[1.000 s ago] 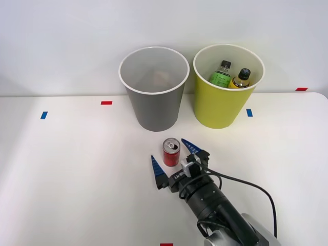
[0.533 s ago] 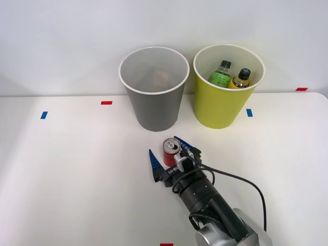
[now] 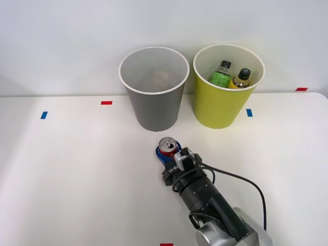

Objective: Put cans in the gray bin, plastic bottles in the light green bin

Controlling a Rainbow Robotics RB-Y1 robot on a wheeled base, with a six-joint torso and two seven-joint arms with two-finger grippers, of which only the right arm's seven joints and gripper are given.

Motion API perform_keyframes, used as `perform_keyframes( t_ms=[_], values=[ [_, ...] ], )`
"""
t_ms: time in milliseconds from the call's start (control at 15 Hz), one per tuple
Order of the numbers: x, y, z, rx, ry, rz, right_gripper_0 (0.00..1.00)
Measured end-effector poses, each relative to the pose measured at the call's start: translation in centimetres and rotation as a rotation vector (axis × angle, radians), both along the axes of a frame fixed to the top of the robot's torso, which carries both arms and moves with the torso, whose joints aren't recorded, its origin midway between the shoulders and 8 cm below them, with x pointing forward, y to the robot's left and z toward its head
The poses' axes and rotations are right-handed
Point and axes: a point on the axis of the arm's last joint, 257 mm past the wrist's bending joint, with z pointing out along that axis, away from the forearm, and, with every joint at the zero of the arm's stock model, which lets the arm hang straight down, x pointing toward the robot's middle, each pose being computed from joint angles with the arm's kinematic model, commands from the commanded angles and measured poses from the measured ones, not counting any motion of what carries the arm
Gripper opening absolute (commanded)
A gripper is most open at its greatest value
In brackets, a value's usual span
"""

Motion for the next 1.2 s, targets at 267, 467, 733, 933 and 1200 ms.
perform_keyframes(
  t_ms=[267,467,733,933,1200],
  values=[
    [-0.2,-0.4,1.0,0.017,-0.038,-0.007,0.02],
    [-0.2,-0.7,4.1,0.056,-0.086,0.006,0.01],
    [-0.6,-1.4,8.3,0.118,-0.14,0.029,0.01],
    [-1.1,-1.2,11.9,0.183,-0.183,0.05,0.0],
    [-1.8,0.0,16.4,0.257,-0.191,0.085,0.0]
  ],
)
